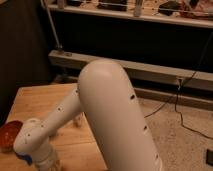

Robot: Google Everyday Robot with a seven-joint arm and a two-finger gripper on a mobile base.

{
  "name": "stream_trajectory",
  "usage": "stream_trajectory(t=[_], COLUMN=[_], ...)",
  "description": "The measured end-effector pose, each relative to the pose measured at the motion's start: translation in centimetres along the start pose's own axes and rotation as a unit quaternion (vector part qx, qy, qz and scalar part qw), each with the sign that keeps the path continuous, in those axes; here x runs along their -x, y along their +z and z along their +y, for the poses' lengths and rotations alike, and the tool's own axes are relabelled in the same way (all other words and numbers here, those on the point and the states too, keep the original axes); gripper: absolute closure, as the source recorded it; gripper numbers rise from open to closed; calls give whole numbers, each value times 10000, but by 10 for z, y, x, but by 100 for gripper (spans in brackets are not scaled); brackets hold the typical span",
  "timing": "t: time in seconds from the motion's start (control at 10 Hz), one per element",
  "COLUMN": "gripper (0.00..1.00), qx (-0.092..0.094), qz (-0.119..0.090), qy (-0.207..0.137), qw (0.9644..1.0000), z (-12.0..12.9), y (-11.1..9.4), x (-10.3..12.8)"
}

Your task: Push the eraser across the table

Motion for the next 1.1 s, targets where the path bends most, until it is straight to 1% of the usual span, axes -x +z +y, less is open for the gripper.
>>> stream_trajectory(t=[0.1, 0.2, 0.3, 0.4, 0.5, 0.6, 0.7, 0.8, 1.0, 1.1], gripper=[100, 100, 100, 100, 100, 99, 95, 86, 64, 56], qx=[127, 279, 320, 328, 291, 290, 288, 290, 291, 290], qz=[-212, -525, -704, -888, -993, -1001, -1001, -1003, -1004, -1001], qy=[-59, -111, -85, 40, 240, 265, 256, 267, 279, 262], qw=[9997, 9982, 9970, 9955, 9943, 9942, 9942, 9942, 9941, 9942], z=[5, 6, 3, -5, -19, -20, -19, -20, -21, -19], y=[-12, -36, -49, -62, -69, -69, -69, -69, -69, -69], x=[8, 18, 23, 29, 31, 31, 32, 32, 31, 32])
